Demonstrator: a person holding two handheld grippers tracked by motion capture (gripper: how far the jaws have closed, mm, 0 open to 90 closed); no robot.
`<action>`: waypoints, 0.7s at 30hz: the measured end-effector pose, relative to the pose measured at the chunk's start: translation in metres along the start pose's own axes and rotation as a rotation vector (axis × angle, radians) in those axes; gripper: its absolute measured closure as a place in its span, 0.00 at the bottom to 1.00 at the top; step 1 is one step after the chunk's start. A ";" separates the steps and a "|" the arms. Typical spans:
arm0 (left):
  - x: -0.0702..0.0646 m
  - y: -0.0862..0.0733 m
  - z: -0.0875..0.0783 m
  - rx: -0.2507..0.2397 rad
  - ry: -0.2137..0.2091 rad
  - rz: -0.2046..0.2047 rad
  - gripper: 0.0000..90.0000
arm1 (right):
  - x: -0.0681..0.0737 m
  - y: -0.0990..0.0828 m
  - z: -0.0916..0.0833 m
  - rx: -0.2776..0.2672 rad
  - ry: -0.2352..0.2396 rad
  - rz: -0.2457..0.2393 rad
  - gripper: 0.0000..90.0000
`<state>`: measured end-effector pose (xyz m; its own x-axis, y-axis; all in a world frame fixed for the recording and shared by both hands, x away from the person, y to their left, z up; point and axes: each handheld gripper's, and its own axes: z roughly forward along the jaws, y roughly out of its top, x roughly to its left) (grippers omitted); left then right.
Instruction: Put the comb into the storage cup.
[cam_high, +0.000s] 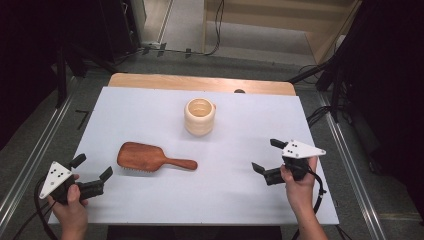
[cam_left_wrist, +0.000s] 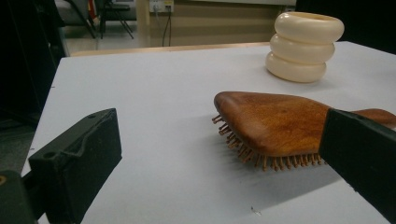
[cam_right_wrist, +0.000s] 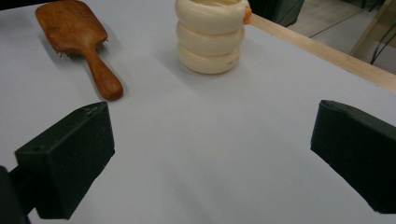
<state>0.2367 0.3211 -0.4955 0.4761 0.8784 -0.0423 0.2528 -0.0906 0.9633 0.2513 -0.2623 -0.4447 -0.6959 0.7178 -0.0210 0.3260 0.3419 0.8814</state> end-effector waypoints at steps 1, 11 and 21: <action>0.000 0.000 0.000 -0.001 -0.001 0.001 0.00 | 0.002 0.004 0.003 0.002 0.007 -0.008 0.00; 0.000 0.000 0.000 0.004 -0.010 0.000 0.00 | 0.018 0.039 0.036 0.072 0.059 -0.110 0.00; 0.000 0.000 0.001 0.005 -0.014 0.001 0.00 | 0.034 0.065 0.065 0.120 0.097 -0.182 0.00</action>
<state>0.2374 0.3212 -0.4955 0.4883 0.8715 -0.0447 0.2566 -0.0945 0.9619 0.2904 -0.1764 -0.4193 -0.8064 0.5782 -0.1245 0.2590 0.5345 0.8045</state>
